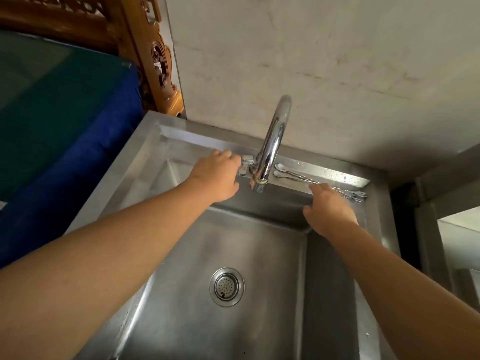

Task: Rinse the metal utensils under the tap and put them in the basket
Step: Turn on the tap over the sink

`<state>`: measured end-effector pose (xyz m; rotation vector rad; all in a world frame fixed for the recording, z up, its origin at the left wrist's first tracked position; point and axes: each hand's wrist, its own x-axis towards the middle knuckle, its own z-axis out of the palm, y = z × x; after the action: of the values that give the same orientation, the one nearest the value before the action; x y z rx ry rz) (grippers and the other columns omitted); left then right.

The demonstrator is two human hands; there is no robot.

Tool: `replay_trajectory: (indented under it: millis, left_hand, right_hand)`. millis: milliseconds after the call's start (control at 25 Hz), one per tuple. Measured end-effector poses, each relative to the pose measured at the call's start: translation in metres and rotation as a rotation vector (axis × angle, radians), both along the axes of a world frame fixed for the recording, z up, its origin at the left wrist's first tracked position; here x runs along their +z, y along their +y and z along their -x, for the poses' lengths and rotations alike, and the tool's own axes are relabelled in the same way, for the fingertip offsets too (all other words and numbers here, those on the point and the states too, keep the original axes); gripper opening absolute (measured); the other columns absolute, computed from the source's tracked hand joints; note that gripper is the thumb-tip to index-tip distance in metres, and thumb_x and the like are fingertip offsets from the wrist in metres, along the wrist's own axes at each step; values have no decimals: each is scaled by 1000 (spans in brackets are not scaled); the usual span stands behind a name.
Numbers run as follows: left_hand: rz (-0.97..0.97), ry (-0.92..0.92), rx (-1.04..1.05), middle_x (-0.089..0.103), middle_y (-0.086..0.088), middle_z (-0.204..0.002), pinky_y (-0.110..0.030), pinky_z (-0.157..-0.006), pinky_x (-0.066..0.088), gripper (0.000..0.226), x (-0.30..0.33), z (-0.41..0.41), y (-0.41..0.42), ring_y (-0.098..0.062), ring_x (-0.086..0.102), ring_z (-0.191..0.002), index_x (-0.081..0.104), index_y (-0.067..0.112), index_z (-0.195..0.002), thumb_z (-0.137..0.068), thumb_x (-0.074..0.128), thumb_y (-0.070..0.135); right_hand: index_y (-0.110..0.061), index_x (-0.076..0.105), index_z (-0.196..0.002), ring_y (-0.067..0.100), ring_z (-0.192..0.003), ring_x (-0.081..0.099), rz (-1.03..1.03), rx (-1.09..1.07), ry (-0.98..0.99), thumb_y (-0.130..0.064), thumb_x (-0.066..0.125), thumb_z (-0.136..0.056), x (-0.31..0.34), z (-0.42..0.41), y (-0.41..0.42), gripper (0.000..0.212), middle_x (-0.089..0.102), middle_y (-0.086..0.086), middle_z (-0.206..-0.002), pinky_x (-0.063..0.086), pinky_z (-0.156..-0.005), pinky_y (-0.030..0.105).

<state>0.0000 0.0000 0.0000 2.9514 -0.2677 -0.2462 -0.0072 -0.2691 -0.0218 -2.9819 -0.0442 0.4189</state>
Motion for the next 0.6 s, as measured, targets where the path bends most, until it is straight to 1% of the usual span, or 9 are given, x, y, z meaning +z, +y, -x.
replay_trajectory:
  millis: [40,120,160,240,320,360,400,520,600]
  left_hand:
    - [-5,22,-4,59,-9,-121,-49,-88,54,36,-3,-3,-2,-32,54,-117,58,13,-120,-87,67,26]
    - [23,-9,0,57,-10,-120,-48,-84,55,36,-10,-8,-3,-32,55,-112,55,13,-118,-86,67,24]
    - [32,-28,-4,57,-10,-119,-47,-81,55,36,-10,-10,-5,-32,56,-109,55,12,-118,-86,67,23]
    - [82,-74,-37,59,-13,-117,-46,-76,54,35,-12,-17,-5,-34,58,-105,56,10,-116,-83,67,17]
    - [124,-99,-85,61,-14,-113,-42,-71,49,25,-10,-21,-2,-35,58,-104,57,15,-103,-81,67,12]
    - [138,-93,-109,61,-13,-109,-41,-71,48,21,-9,-23,-1,-34,58,-103,53,19,-94,-80,66,11]
    - [155,-70,-124,60,-12,-105,-42,-72,49,24,-8,-24,-1,-34,58,-102,47,21,-88,-80,66,10]
    - [221,-19,-138,53,-4,-94,-49,-82,55,35,-6,-28,5,-29,54,-94,39,28,-75,-80,68,10]
    - [236,-14,-132,52,-2,-94,-49,-82,55,35,-6,-30,5,-27,54,-93,39,29,-75,-80,68,11]
  right_hand:
    - [-16,48,-142,34,-126,53,9,-15,23,-19,58,-92,-4,-2,-1,51,49,6,-146,48,-94,45]
    - [-17,41,-147,32,-129,51,18,-17,58,-22,57,-94,-13,-2,-5,56,47,5,-150,47,-96,44]
    - [-17,41,-147,32,-129,52,26,-8,96,-24,57,-95,-17,0,-6,55,47,6,-150,48,-96,44]
    - [-16,43,-144,34,-125,55,24,3,105,-25,57,-95,-25,0,-7,51,47,6,-150,50,-95,45]
    - [-15,46,-141,35,-123,57,24,5,80,-25,56,-95,-28,-2,-9,48,46,6,-150,52,-94,46]
    - [-15,46,-141,35,-122,57,31,6,74,-25,56,-95,-30,-3,-10,48,45,5,-150,52,-93,46]
    - [-15,45,-143,34,-124,57,29,7,78,-24,56,-95,-31,-2,-10,50,43,5,-152,52,-94,45]
    - [-15,32,-154,32,-133,50,14,7,94,-25,59,-94,-38,4,-10,67,31,2,-161,50,-98,43]
    - [-15,27,-157,31,-134,50,11,10,89,-26,61,-93,-40,4,-11,73,28,2,-163,50,-98,42]
